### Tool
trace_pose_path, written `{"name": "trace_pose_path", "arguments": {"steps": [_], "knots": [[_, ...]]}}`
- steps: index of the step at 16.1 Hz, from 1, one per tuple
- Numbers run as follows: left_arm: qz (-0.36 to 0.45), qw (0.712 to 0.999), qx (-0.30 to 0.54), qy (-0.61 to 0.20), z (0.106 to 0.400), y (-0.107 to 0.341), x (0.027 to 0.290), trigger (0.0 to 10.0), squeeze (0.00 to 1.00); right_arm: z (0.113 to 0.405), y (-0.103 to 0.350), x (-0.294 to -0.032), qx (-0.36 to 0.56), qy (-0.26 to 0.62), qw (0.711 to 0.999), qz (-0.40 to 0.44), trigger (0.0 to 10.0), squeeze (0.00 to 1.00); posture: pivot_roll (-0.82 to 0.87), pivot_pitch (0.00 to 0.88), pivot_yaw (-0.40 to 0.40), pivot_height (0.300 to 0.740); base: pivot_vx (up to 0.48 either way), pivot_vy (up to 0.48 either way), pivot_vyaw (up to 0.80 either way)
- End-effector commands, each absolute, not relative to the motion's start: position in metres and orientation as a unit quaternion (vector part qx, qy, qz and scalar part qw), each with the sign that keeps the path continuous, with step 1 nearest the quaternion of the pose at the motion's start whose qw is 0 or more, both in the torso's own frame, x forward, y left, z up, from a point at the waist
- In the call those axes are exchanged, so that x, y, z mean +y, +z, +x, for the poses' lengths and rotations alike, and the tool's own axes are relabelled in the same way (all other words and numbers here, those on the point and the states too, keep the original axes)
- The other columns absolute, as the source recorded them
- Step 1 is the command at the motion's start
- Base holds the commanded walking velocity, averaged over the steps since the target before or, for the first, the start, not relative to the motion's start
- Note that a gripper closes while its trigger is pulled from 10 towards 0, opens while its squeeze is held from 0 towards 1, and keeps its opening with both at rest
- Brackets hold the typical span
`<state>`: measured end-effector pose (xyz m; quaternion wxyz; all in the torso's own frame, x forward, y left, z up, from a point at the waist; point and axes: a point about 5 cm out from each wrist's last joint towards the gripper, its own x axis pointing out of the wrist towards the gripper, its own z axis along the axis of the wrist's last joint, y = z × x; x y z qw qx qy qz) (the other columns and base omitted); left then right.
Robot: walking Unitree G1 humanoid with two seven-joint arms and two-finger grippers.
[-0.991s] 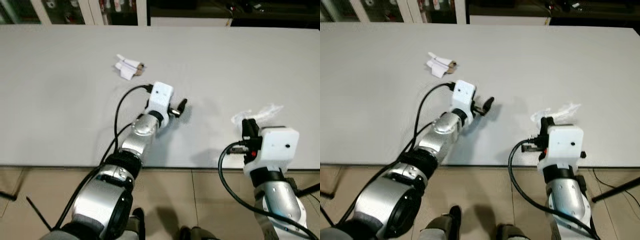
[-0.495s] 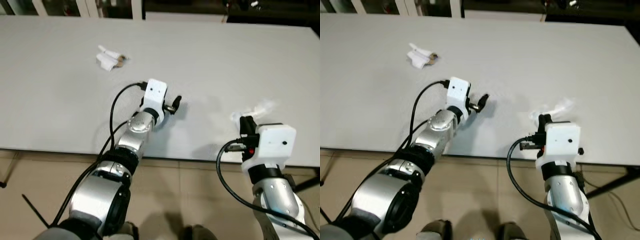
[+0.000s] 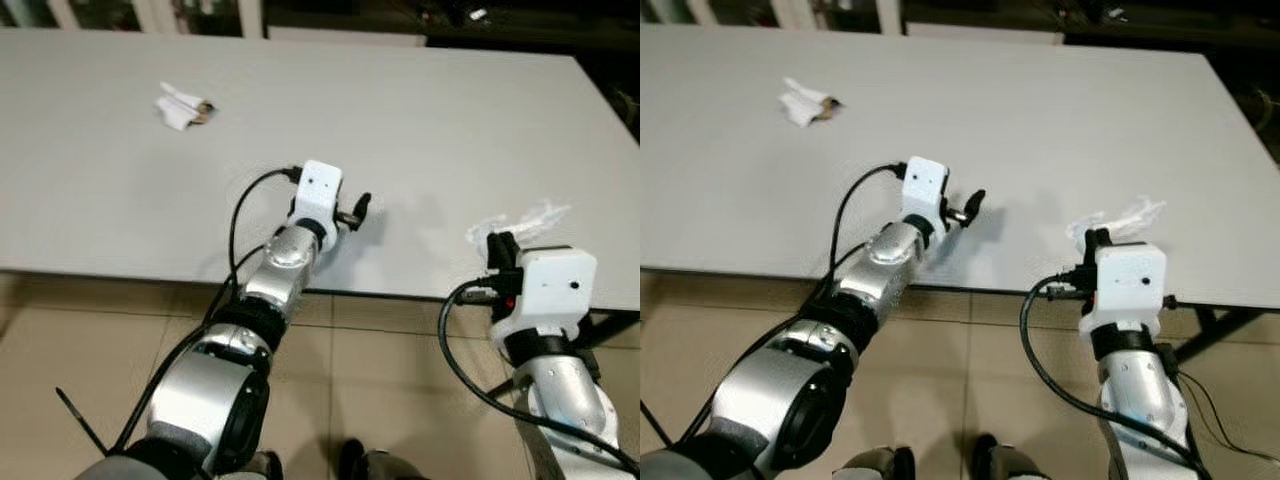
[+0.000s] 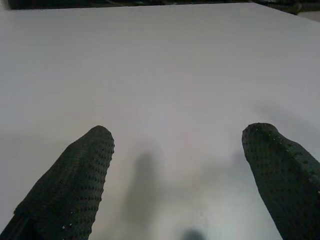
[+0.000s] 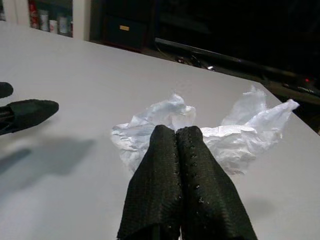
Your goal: Picking trash to rubbish bin
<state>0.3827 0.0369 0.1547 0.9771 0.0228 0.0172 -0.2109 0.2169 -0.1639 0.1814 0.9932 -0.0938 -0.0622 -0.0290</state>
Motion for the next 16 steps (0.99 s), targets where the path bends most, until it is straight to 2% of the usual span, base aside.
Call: {"name": "trace_pose_path", "arguments": {"steps": [1,5,9,16], "knots": [[0.020,0.979,0.020,-0.200,0.3832,0.1524,0.0423,10.0,0.00,0.2174,0.1817,-0.1615,-0.063,-0.020,0.994,-0.093,10.0,0.00,-0.02,0.160,-0.028,0.740,0.000,0.000,0.80],[0.020,0.980,0.021,-0.195,0.3840,0.1519,0.0458,10.0,0.00,0.2184,0.1819,-0.1610,-0.064,-0.018,0.994,-0.092,10.0,0.00,-0.02,0.160,-0.029,0.740,0.000,0.000,0.80],[0.020,0.978,0.015,-0.205,0.3843,0.1542,0.0457,10.0,0.00,0.2191,0.1823,-0.1619,-0.064,-0.021,0.994,-0.090,10.0,0.00,-0.02,0.160,-0.029,0.740,0.000,0.000,0.00],[0.016,0.978,0.006,-0.208,0.3864,0.1596,0.0471,10.0,0.00,0.2196,0.1844,-0.1625,-0.072,-0.023,0.993,-0.089,10.0,0.00,-0.01,0.157,-0.031,0.740,0.385,0.000,0.00]]}}
